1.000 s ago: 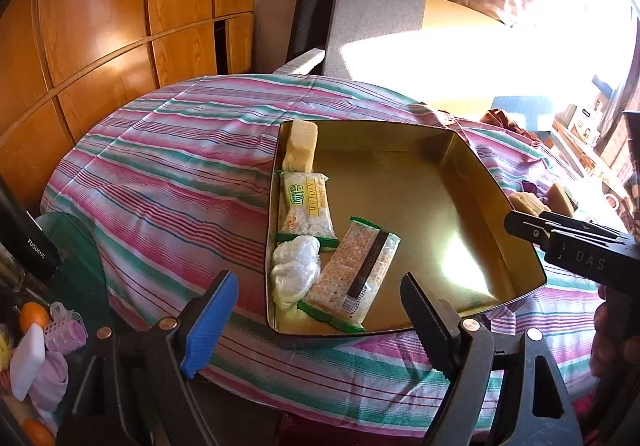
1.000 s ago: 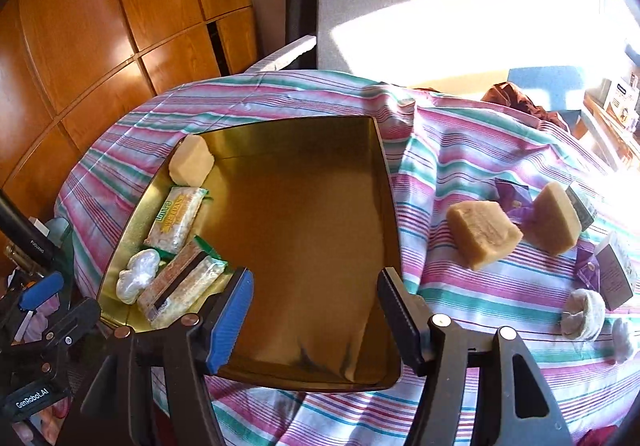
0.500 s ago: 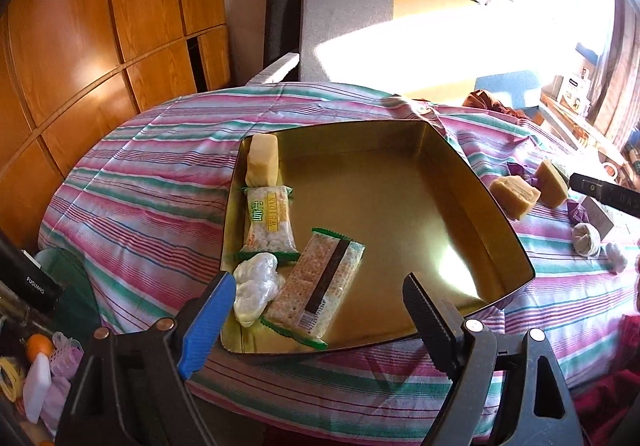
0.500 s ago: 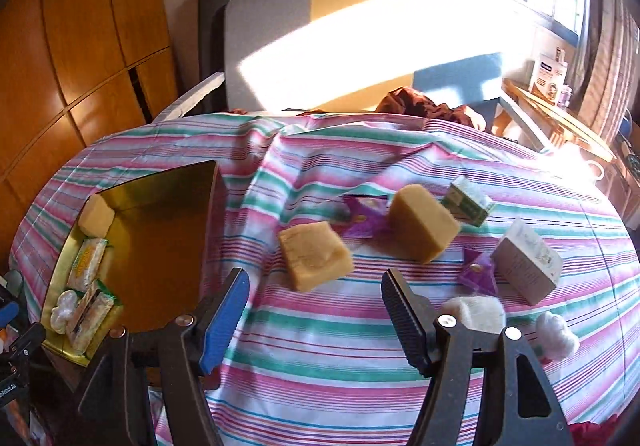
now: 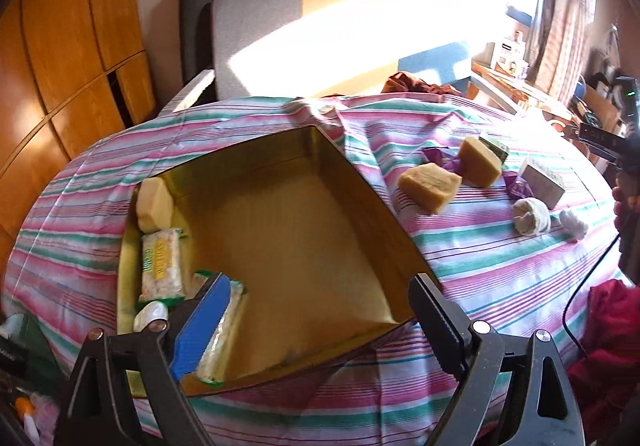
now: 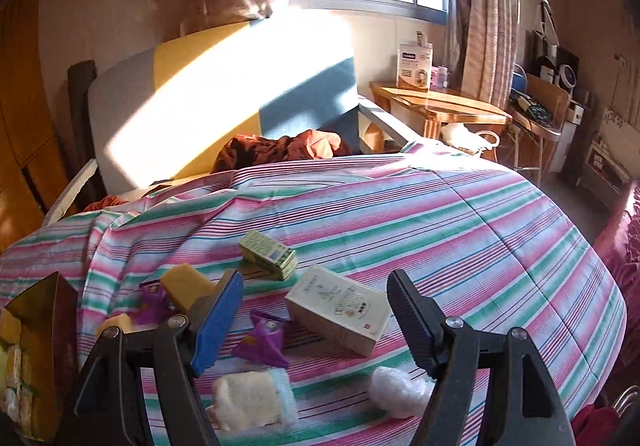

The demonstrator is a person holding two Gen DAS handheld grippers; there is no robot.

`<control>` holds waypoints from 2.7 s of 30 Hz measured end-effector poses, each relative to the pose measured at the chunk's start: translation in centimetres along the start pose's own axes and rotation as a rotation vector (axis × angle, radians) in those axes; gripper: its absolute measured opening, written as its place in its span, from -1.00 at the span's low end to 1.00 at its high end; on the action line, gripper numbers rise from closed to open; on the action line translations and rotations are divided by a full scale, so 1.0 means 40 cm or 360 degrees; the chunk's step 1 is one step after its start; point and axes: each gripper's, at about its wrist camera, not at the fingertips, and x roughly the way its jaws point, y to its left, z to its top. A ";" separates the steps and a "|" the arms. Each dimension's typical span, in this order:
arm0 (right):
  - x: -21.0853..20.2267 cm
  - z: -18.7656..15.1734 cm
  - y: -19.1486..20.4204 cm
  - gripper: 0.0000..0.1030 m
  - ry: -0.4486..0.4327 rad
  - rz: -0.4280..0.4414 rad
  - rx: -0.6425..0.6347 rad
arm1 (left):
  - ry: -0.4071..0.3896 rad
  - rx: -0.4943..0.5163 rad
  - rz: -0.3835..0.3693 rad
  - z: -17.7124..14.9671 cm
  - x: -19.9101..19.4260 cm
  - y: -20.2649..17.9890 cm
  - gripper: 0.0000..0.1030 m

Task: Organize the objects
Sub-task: 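Move the left gripper toward another yellow sponge on the cloth, then grasp the yellow sponge with the left gripper while the right grasps a purple snack packet, then lower the sponge into the gold tray with the left gripper while the right holds the purple packet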

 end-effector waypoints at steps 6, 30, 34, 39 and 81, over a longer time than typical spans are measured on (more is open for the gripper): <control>0.049 -0.033 -0.155 0.46 0.0086 -0.0025 0.0414 | 0.0058 0.0096 -0.0164 0.076 0.054 -0.120 0.76; 0.023 -0.025 -0.170 0.47 0.0042 0.0233 0.0538 | 0.0525 -0.0160 -0.0028 0.292 0.484 -0.293 0.74; 0.029 -0.025 -0.180 0.47 0.0053 0.0247 0.0569 | 0.0489 -0.0132 -0.0055 0.270 0.500 -0.307 0.33; 0.065 -0.030 -0.154 0.47 0.0169 0.0364 0.0524 | 0.0367 -0.0078 -0.0137 0.238 0.451 -0.314 0.15; 0.296 -0.113 0.072 -0.42 0.0727 0.0278 -0.0042 | 0.0115 0.0032 -0.0495 0.095 0.155 -0.266 0.17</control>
